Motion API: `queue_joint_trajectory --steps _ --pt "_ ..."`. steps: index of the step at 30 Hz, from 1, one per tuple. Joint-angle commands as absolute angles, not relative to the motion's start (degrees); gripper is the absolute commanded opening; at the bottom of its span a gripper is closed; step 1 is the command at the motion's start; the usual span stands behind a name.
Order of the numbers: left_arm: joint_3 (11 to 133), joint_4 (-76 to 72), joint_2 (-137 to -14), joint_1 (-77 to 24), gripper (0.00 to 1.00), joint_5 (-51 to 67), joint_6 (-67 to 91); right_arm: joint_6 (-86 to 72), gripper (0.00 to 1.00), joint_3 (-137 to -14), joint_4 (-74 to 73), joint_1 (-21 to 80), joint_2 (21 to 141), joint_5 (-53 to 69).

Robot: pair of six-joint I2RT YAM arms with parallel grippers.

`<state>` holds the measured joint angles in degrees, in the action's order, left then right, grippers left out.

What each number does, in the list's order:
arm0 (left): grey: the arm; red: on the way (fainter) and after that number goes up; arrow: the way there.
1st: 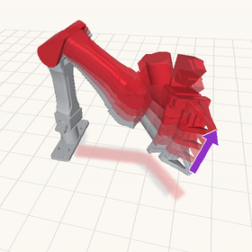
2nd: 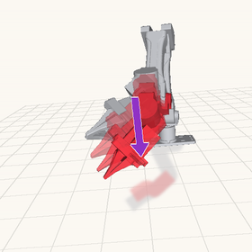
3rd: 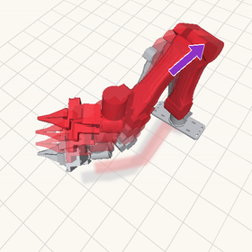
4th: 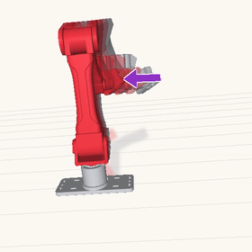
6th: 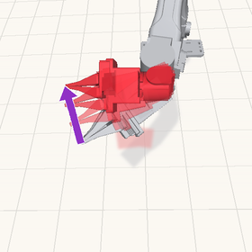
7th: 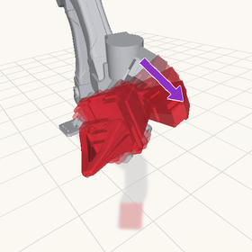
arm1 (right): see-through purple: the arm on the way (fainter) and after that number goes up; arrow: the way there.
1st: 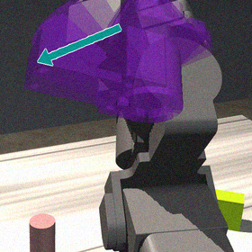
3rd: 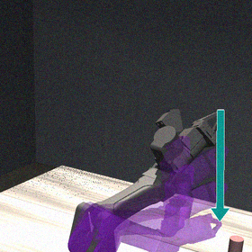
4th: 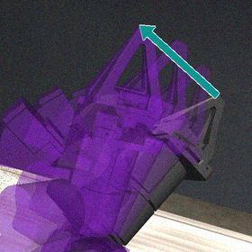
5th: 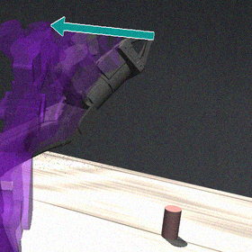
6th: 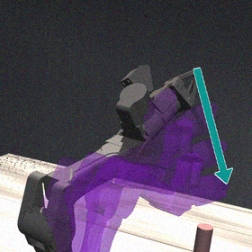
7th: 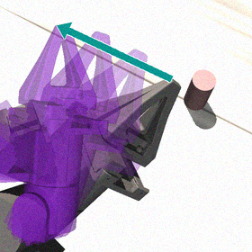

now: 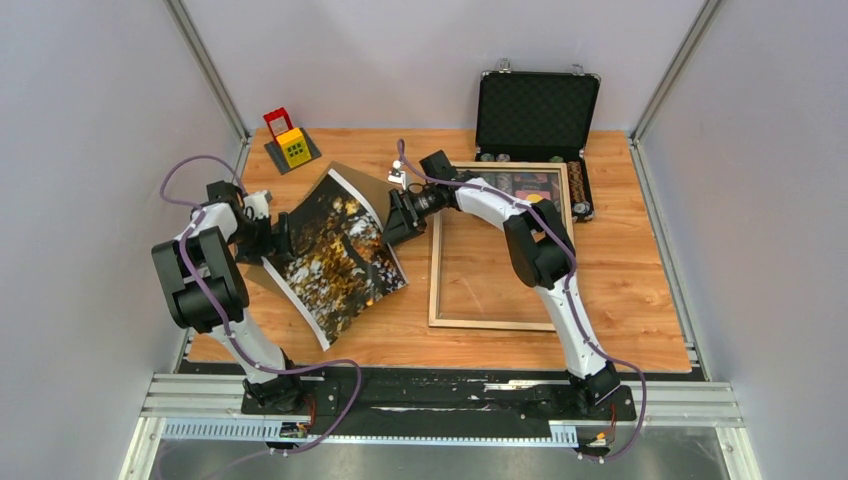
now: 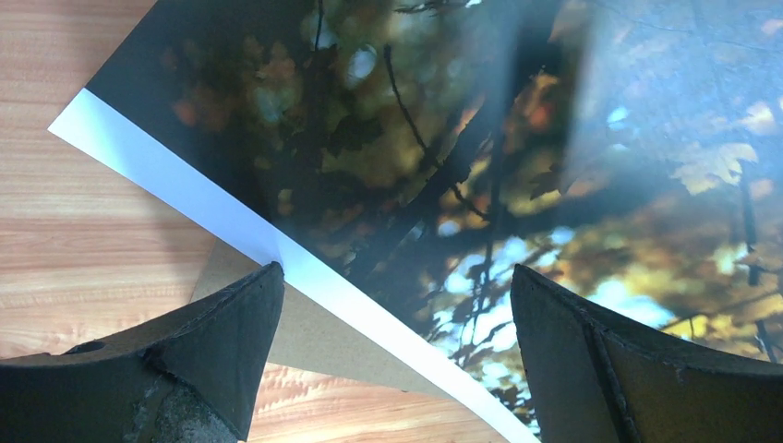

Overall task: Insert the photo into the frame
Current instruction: Turn over the photo at the center of the board.

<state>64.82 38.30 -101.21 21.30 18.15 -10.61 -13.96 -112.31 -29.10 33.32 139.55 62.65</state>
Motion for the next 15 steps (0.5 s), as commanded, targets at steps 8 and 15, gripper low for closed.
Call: queue_joint_trajectory --steps 8,15 --pt "62.39 36.57 -102.20 19.62 1.00 22.44 -10.85 -17.58 0.64 -110.57 -21.34 32.28 139.63 74.10" --pt "62.18 36.55 -102.18 19.26 1.00 22.77 -10.94 -18.09 0.62 -111.81 -18.96 32.34 140.50 77.92"
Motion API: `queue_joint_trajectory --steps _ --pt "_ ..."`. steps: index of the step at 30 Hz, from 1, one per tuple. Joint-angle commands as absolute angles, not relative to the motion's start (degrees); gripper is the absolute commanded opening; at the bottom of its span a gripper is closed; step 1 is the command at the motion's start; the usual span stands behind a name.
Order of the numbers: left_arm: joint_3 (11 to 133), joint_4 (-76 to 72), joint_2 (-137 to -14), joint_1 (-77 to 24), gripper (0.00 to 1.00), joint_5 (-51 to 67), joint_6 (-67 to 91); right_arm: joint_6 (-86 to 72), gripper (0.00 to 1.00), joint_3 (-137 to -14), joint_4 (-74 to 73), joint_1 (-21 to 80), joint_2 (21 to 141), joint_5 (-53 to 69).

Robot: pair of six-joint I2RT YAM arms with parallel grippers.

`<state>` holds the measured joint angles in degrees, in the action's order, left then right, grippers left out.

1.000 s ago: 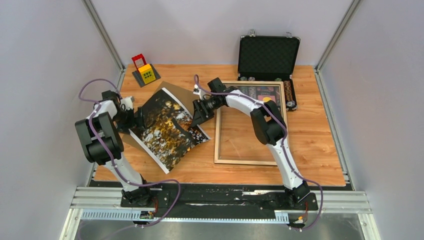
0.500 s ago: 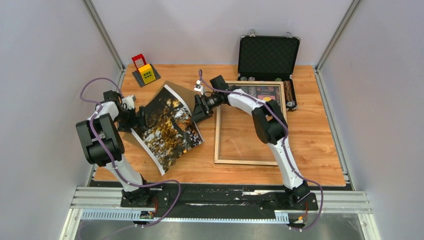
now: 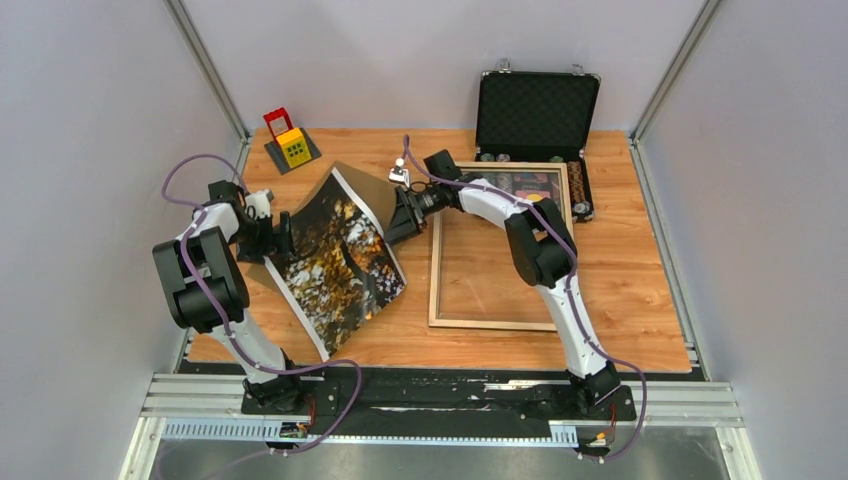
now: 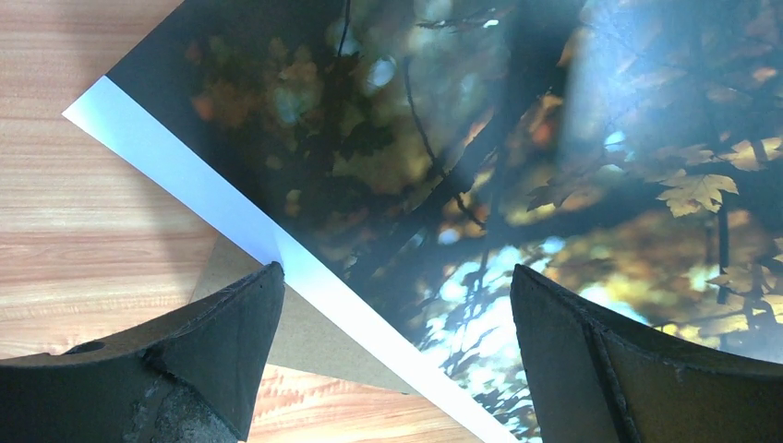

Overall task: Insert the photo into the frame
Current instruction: Turn over the photo at the center of the board.

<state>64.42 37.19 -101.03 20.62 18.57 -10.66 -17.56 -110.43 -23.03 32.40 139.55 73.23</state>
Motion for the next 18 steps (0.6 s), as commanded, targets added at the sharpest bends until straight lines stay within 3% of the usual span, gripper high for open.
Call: queue_joint_trajectory --steps 1,11,18 --pt "62.20 36.60 -102.15 19.19 1.00 22.83 -10.98 -18.22 0.61 -112.33 -18.83 32.34 140.80 78.13" --pt "62.13 37.08 -101.76 18.73 1.00 23.11 -11.56 -19.01 0.56 -115.49 -17.73 33.03 142.33 80.41" --pt "62.19 37.43 -100.98 18.66 1.00 23.71 -11.76 -20.81 0.48 -112.87 -18.20 33.18 142.24 68.39"
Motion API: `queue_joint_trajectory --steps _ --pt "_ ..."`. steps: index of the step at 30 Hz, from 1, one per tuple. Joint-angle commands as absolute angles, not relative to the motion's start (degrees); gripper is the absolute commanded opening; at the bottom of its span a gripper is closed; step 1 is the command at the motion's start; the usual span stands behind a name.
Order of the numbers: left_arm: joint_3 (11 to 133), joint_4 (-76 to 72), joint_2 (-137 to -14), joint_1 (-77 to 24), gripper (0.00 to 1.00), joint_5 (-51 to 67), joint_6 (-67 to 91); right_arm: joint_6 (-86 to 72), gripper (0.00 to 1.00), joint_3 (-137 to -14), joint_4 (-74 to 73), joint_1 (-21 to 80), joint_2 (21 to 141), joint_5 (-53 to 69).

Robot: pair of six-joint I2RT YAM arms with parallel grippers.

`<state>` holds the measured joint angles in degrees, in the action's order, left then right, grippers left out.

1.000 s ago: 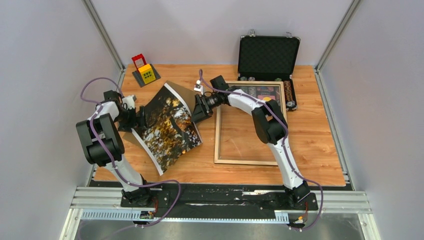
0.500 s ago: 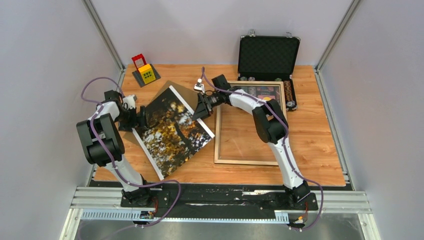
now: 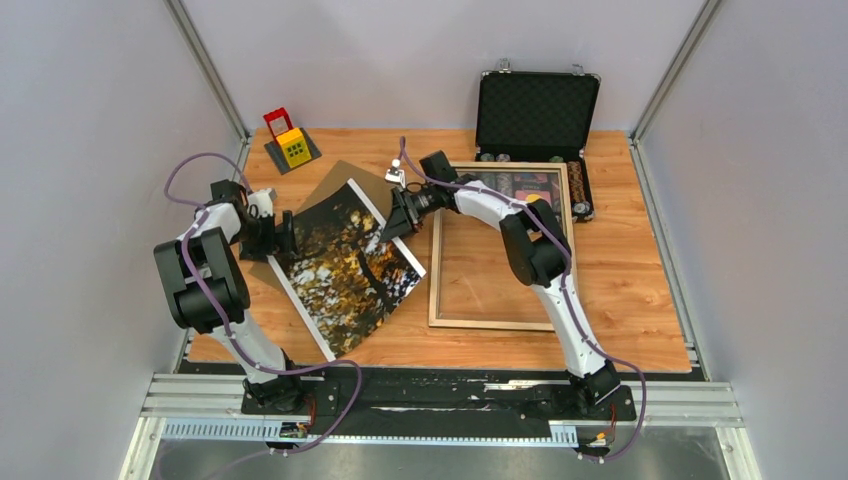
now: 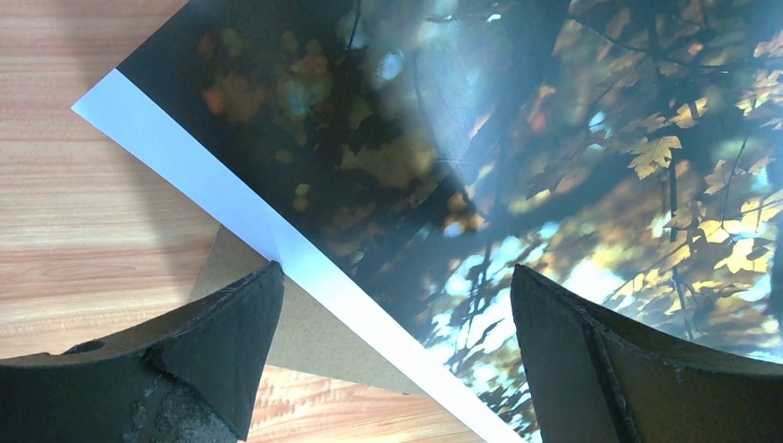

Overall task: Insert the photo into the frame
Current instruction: Turn over the photo at the center of the board.

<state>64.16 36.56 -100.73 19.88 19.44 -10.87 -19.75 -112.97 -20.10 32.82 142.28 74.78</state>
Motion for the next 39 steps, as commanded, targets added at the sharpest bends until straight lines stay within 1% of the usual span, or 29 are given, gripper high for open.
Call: queue_joint_trajectory --steps 1,7,16,21,24,26,27,33,39 --pt "62.06 37.46 -100.81 18.66 1.00 24.06 -11.77 -20.97 0.47 -112.66 -18.52 33.20 142.35 66.38" --pt "61.55 37.36 -100.89 18.44 0.99 25.52 -12.37 -21.13 0.46 -114.89 -21.53 34.15 143.97 57.99" --pt "61.68 37.40 -100.01 18.25 0.99 27.30 -13.05 -23.43 0.35 -117.52 -21.97 35.41 145.30 56.98" --pt "62.46 37.94 -99.34 18.20 0.99 27.39 -13.23 -23.81 0.23 -116.48 -21.92 35.32 143.53 56.42" --pt "63.17 38.38 -98.92 18.19 0.99 27.22 -13.29 -24.09 0.11 -115.04 -21.96 35.24 141.47 55.58" --pt "63.87 38.84 -98.34 18.23 0.99 27.29 -13.16 -24.56 0.01 -113.95 -21.82 35.24 139.43 54.43" --pt "64.19 39.07 -98.17 18.22 0.99 27.31 -13.03 -24.72 0.00 -113.38 -21.83 35.19 138.37 53.88" --pt "68.78 42.66 -94.14 18.20 1.00 28.98 -10.89 -24.61 0.00 -110.86 -22.28 35.16 130.02 48.17" --pt "77.45 46.66 -87.13 17.39 1.00 33.83 -4.05 -20.38 0.00 -113.15 -27.71 35.20 121.59 36.86"
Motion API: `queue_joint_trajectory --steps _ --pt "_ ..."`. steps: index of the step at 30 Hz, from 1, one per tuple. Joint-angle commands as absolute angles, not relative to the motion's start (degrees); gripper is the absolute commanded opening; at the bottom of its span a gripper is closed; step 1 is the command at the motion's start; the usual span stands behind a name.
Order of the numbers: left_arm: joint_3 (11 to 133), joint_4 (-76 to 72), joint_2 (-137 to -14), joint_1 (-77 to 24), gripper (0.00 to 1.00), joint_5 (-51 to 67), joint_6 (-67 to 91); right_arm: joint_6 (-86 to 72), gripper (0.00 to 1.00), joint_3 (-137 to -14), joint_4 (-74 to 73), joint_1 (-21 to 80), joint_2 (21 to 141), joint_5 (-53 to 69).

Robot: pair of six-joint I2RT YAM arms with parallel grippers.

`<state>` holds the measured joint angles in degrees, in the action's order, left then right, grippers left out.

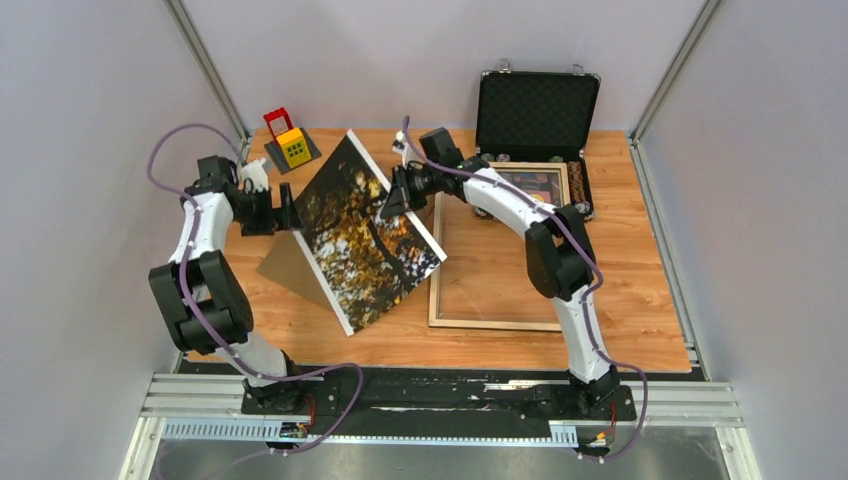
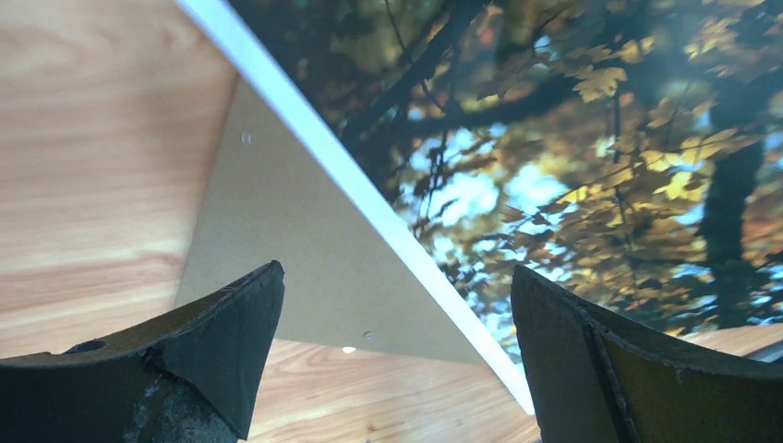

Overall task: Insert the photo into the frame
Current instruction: Turn over the photo at the center of the board.

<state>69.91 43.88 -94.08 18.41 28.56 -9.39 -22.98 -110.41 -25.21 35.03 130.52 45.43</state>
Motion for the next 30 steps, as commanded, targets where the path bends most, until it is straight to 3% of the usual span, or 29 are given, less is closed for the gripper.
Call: queue_joint_trajectory --steps 1,15,20,23,30 --pt "78.32 46.97 -85.90 17.18 1.00 34.19 -2.79 -19.63 0.00 -113.46 -28.46 35.14 120.20 34.77" --pt "86.84 38.51 -77.25 6.58 1.00 41.61 12.83 5.47 0.00 -117.17 -34.41 37.02 100.54 -0.95" --pt "86.60 35.36 -78.65 3.72 1.00 43.35 15.49 15.96 0.00 -110.54 -29.91 38.24 93.66 -14.67" --pt "82.81 25.55 -78.36 2.69 1.00 49.78 20.31 22.36 0.00 -106.20 -24.45 40.67 90.84 -22.18" --pt "77.93 11.48 -75.92 -0.25 1.00 51.18 30.85 30.17 0.00 -100.29 -18.58 47.51 93.23 -30.42"
